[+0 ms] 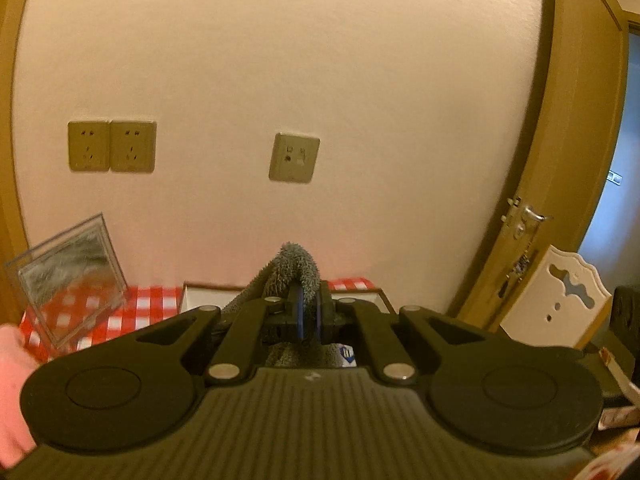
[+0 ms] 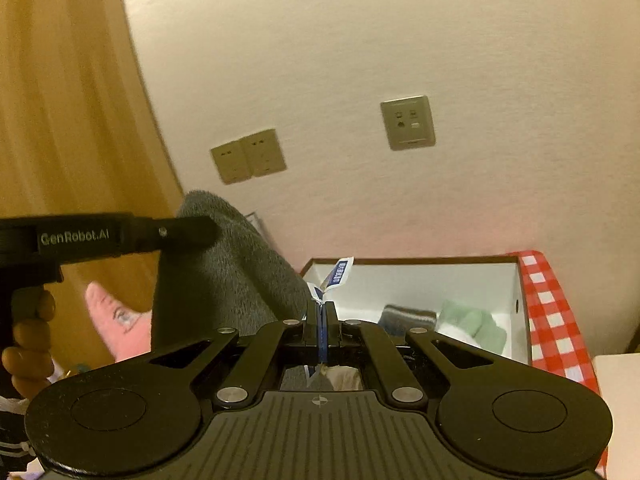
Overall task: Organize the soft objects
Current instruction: 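Carry the green cloth and card packets up over the white box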
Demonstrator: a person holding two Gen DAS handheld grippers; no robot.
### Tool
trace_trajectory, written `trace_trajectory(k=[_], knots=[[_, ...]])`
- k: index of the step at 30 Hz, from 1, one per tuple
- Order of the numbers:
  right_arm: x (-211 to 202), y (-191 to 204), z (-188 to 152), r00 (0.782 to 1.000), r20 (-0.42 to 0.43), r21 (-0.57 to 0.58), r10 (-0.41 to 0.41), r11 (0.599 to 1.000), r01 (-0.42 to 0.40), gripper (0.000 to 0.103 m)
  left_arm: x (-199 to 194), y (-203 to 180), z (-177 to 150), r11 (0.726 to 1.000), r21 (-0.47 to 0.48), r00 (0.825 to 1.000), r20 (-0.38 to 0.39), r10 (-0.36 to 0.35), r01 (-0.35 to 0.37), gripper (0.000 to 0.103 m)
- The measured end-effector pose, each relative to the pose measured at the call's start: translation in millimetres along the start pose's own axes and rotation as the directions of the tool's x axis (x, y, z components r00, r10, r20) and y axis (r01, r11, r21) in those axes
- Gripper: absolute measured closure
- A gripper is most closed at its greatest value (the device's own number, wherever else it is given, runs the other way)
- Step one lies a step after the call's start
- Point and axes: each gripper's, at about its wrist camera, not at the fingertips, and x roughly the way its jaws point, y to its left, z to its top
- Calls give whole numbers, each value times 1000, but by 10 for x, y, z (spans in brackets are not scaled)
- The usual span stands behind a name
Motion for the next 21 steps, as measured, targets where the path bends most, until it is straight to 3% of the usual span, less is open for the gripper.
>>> trace_trajectory(k=[10, 21], knots=[[557, -268, 307, 999, -11, 52, -41, 998, 42, 103, 787, 175, 353, 999, 41, 999, -21, 34, -34, 99], [1013, -588, 287, 995, -62, 111, -76, 990, 82, 103, 1554, 433, 130, 996, 52, 985, -149, 85, -78, 96]])
